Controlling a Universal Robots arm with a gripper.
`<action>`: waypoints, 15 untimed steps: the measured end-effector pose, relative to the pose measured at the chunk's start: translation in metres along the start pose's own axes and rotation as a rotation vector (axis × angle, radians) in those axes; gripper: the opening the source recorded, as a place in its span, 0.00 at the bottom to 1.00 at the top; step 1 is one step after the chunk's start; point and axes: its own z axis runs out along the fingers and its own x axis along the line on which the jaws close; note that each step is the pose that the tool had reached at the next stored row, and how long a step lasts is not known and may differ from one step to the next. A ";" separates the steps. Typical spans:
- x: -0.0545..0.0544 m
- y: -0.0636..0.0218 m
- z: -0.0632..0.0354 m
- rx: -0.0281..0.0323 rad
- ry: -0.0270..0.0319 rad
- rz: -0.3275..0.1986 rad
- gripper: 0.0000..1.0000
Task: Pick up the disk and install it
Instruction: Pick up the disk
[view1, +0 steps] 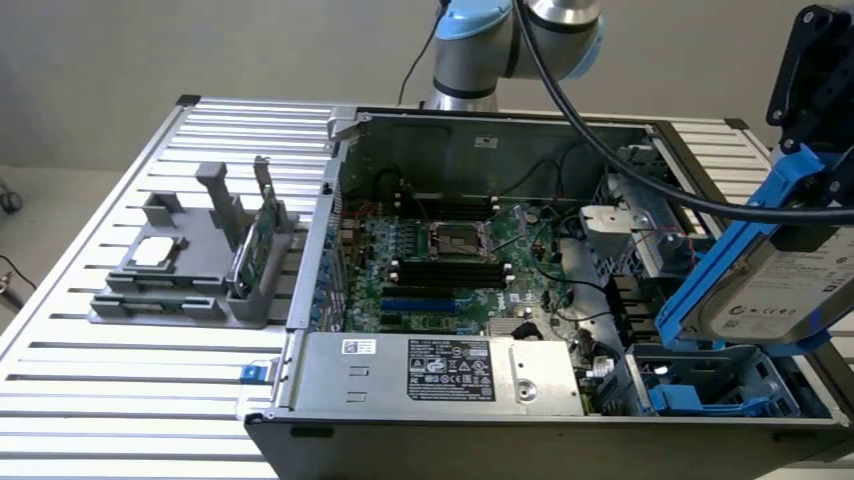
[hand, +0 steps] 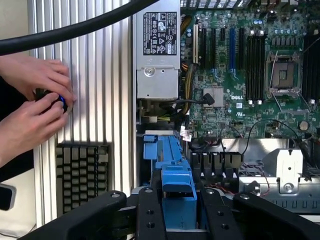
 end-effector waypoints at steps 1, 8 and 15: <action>0.000 -0.0001 0.0016 0.0000 0.0004 0.000 0.33; -0.002 -0.0021 0.0144 0.0001 -0.0006 0.000 0.33; -0.003 -0.0045 0.0175 -0.0016 -0.0010 -0.001 0.33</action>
